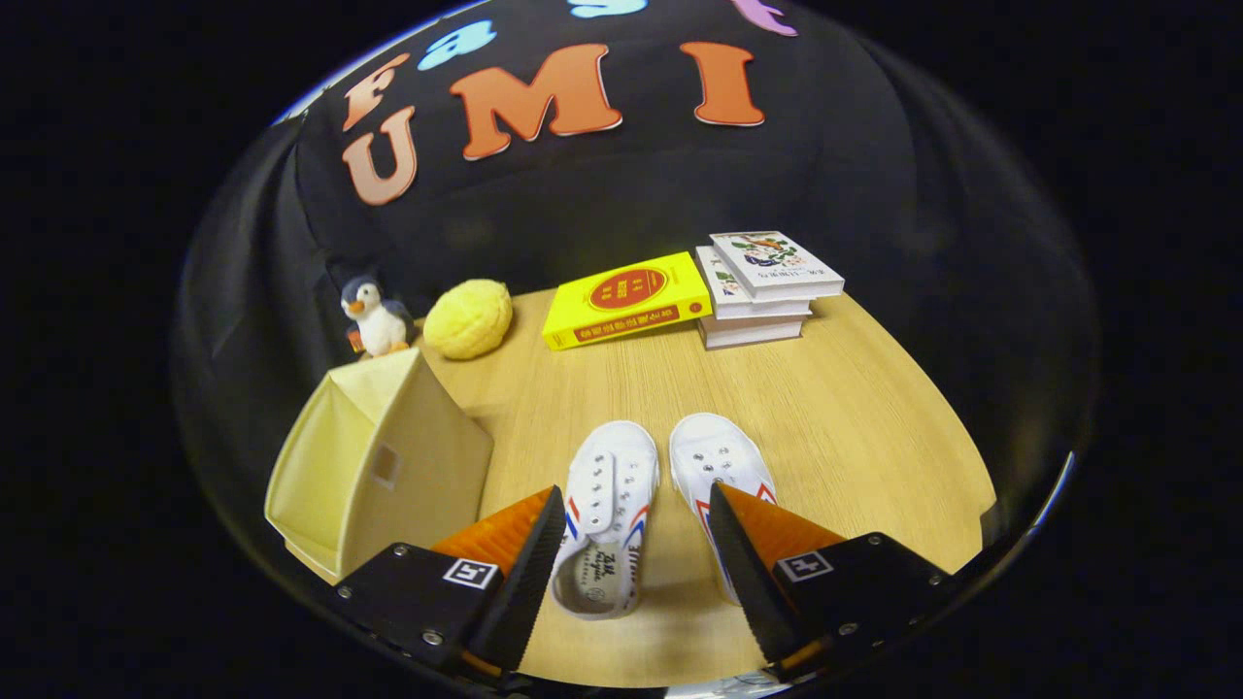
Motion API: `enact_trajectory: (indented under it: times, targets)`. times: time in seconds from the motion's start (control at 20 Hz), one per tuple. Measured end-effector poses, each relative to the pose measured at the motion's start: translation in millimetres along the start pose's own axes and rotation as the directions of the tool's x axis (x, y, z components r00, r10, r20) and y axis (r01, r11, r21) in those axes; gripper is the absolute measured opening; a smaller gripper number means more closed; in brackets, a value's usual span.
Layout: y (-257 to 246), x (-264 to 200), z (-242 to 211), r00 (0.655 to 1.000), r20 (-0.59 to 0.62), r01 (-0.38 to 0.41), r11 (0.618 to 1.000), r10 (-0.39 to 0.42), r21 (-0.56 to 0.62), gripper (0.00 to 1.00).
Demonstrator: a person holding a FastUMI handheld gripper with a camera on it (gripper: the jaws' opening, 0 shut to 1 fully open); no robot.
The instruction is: Open the storage box then place both shoes into the box .Put the left shoe in first, then the right shoe, with the right side of both shoes facing outward in a uniform manner.
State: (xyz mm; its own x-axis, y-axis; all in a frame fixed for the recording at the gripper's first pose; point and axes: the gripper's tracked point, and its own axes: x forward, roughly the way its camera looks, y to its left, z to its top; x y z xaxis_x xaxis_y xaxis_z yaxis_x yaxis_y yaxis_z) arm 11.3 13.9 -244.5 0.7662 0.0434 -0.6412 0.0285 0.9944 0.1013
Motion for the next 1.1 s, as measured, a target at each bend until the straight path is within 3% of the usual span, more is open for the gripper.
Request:
enact_trajectory:
  times: [0.15,0.4,0.8,1.1]
  targets:
    - [3.1,24.2,-28.1,0.996,-0.088,-0.025,0.999,0.021,-0.041,0.77]
    - [1.5,54.6,-52.8,0.983,-0.177,-0.057,0.997,0.045,-0.059,0.67]
    - [12.3,76.6,-73.2,0.95,-0.28,-0.14,0.99,0.138,0.013,0.47]
    - [14.2,77.6,-73.4,0.933,-0.288,-0.195,0.976,0.215,0.096,0.22]
